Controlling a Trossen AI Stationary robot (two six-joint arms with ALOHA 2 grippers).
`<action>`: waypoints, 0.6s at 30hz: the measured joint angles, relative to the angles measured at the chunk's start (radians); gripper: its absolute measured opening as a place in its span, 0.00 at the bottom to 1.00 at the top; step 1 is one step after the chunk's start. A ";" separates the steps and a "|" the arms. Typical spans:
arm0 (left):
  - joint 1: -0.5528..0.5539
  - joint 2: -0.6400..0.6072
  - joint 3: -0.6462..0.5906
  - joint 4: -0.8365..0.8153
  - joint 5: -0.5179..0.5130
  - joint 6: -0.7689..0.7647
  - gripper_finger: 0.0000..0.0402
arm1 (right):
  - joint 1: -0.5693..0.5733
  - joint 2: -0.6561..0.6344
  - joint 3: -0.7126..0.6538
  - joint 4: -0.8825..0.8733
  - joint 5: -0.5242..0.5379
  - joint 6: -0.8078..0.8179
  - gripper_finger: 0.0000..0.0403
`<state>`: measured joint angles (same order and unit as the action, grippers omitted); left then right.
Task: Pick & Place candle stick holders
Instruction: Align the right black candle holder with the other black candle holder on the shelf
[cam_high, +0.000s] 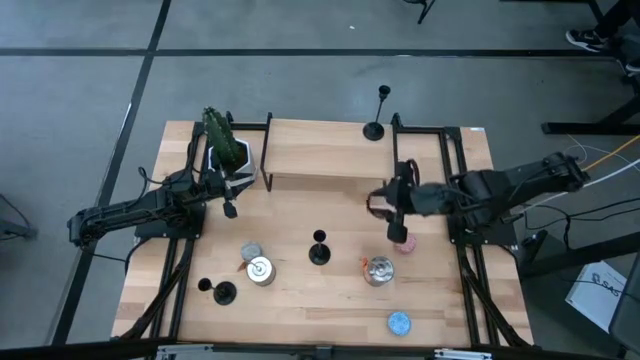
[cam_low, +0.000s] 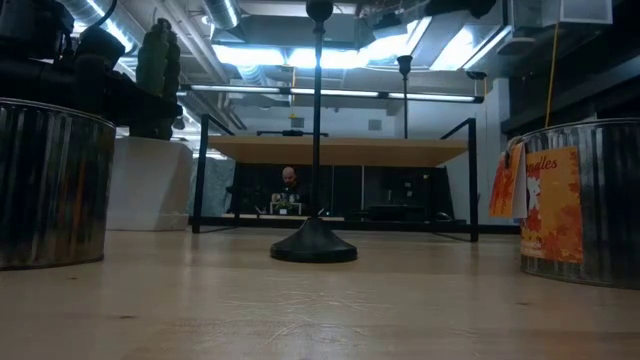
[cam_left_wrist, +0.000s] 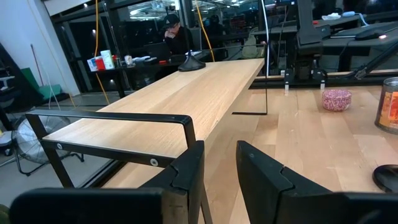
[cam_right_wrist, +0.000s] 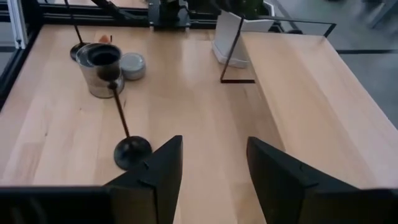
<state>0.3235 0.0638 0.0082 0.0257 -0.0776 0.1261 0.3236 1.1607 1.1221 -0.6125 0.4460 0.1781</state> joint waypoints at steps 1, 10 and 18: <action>0.000 0.000 0.000 0.000 0.000 0.000 0.22 | 0.021 0.005 0.000 0.000 0.024 0.011 0.45; 0.000 0.000 0.000 0.000 0.000 0.000 0.22 | 0.132 0.078 0.000 0.034 0.168 0.105 0.45; 0.000 0.000 0.000 0.000 0.000 0.000 0.22 | 0.143 0.131 0.001 0.083 0.173 0.110 0.45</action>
<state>0.3235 0.0636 0.0082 0.0256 -0.0776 0.1261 0.4667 1.2917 1.1232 -0.5295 0.6193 0.2883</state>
